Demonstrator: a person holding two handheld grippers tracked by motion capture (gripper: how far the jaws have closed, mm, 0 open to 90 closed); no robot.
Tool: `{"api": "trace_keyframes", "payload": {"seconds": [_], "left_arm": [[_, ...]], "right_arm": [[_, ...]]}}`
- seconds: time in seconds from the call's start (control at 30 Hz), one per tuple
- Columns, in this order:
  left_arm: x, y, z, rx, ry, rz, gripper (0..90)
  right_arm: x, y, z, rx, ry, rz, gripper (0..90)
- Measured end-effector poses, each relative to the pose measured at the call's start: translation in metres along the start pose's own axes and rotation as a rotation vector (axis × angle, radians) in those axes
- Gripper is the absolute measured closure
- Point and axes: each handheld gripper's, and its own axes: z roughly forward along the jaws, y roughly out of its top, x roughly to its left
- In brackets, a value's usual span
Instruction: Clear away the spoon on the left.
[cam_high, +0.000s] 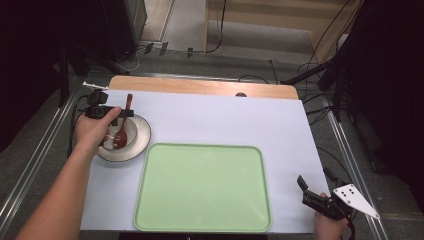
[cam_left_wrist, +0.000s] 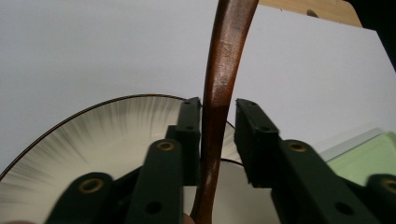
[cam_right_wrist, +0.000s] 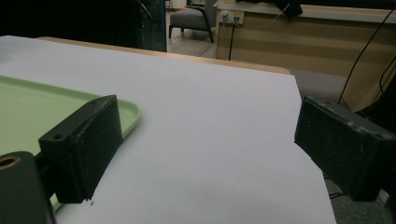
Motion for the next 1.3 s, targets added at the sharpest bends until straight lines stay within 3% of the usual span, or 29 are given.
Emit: {"api": "trace_keyframes", "payload": {"seconds": [0.07,0.27,0.4,0.5,0.63,0.73,0.87,1.3], "left_arm": [[0.0,0.0,0.0,0.004,-0.013,0.004,80.0],[-0.002,0.0,-0.004,0.002,-0.015,0.036,85.2],[-0.006,0.0,-0.012,-0.021,-0.03,0.059,85.5],[-0.01,-0.001,-0.018,-0.049,-0.009,0.078,85.6],[-0.014,0.0,-0.025,-0.083,-0.035,0.084,85.6],[-0.015,0.0,-0.027,-0.077,-0.064,0.092,85.6],[-0.02,0.002,-0.03,-0.056,-0.051,0.117,85.7],[-0.035,0.008,-0.047,-0.076,-0.06,0.1,85.7]], "right_arm": [[0.0,0.0,0.0,0.001,0.003,0.0,8.2],[0.0,0.0,0.0,0.001,0.001,-0.001,8.2],[0.0,0.0,0.0,0.001,0.001,0.0,8.2],[0.001,0.0,0.0,0.002,0.001,-0.001,8.2],[0.001,0.0,0.001,0.003,-0.001,-0.001,8.2],[0.001,0.0,0.001,0.002,-0.001,-0.003,8.2],[0.001,0.0,0.0,0.002,-0.001,-0.001,8.2],[0.001,0.0,0.001,0.001,0.0,0.0,8.2]]}}
